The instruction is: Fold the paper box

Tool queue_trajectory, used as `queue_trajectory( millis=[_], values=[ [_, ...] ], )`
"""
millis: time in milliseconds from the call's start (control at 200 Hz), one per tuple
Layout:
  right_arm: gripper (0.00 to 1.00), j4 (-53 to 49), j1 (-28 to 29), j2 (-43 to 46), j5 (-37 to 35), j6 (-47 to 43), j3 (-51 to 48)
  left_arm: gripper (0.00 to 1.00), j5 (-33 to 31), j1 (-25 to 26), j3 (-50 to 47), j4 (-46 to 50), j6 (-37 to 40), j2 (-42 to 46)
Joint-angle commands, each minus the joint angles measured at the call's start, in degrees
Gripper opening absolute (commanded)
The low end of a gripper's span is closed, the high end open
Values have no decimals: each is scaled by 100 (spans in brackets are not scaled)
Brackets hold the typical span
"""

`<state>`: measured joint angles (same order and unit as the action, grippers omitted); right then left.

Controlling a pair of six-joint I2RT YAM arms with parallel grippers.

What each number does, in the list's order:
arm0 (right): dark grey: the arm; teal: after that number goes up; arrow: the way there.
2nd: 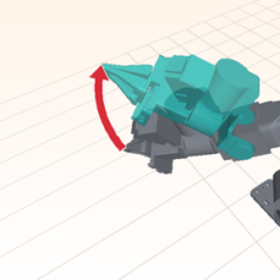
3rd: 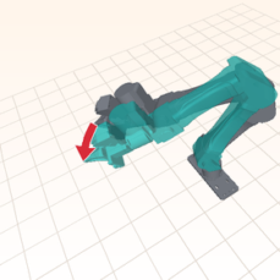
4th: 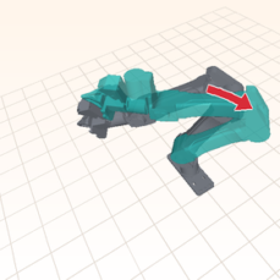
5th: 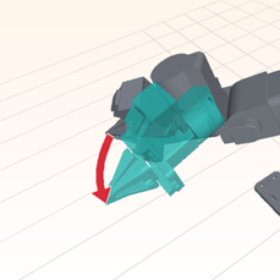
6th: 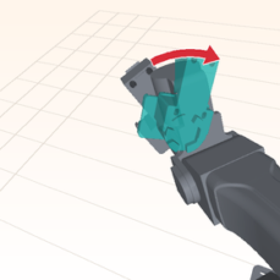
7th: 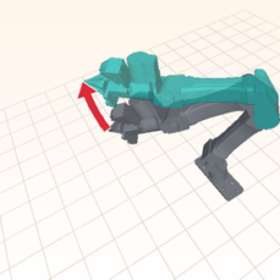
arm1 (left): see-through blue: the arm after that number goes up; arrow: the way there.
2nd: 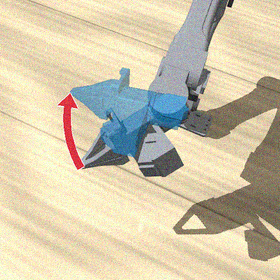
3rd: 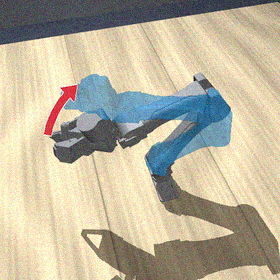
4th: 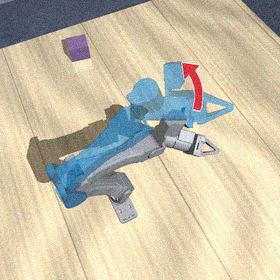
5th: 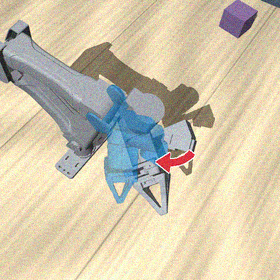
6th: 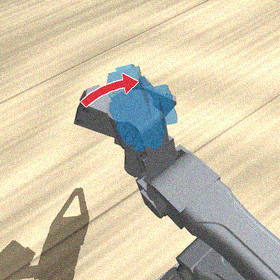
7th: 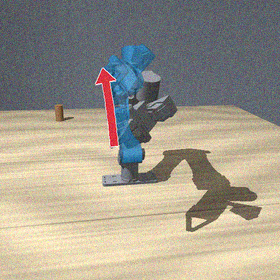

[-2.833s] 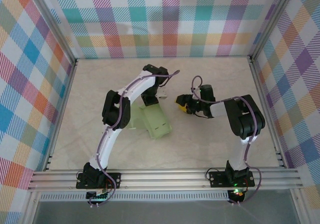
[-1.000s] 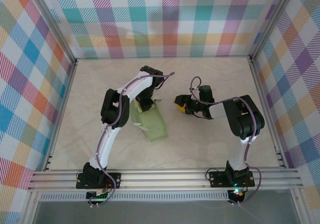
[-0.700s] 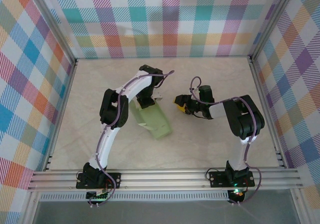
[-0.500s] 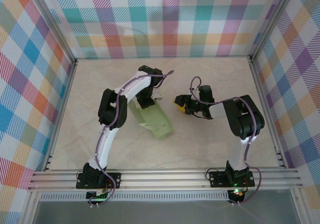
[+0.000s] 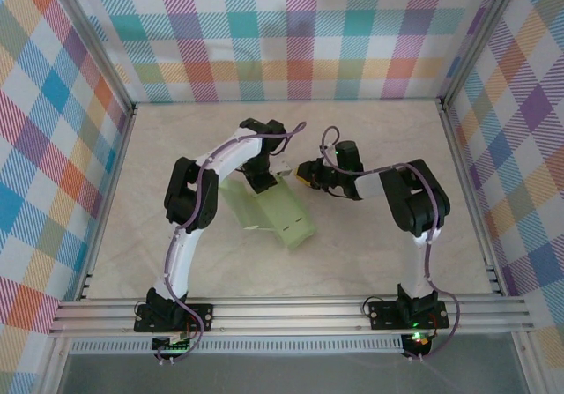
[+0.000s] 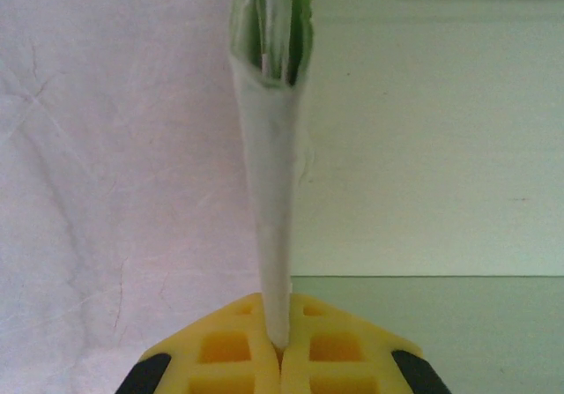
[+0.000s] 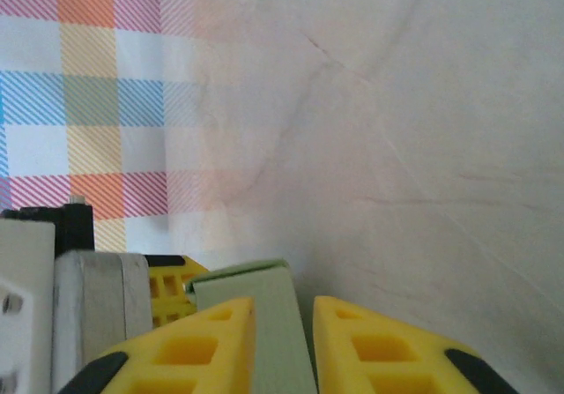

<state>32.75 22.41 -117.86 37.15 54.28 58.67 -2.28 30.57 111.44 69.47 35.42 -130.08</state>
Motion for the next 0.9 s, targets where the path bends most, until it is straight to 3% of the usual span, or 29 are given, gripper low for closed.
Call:
queue_trajectory(
  millis=[0,330,735,900],
  values=[
    [19,571,117,-369,169,433,191,0,341,64,-131,-291,6,40],
    [14,1516,432,-773,340,1248,86,3,414,76,145,-298,-140,-150],
    [14,85,518,20,-412,-230,-261,4,307,107,573,4,-123,-405],
    [18,280,400,184,-461,-206,-482,4,266,146,661,140,64,-499]
  ],
)
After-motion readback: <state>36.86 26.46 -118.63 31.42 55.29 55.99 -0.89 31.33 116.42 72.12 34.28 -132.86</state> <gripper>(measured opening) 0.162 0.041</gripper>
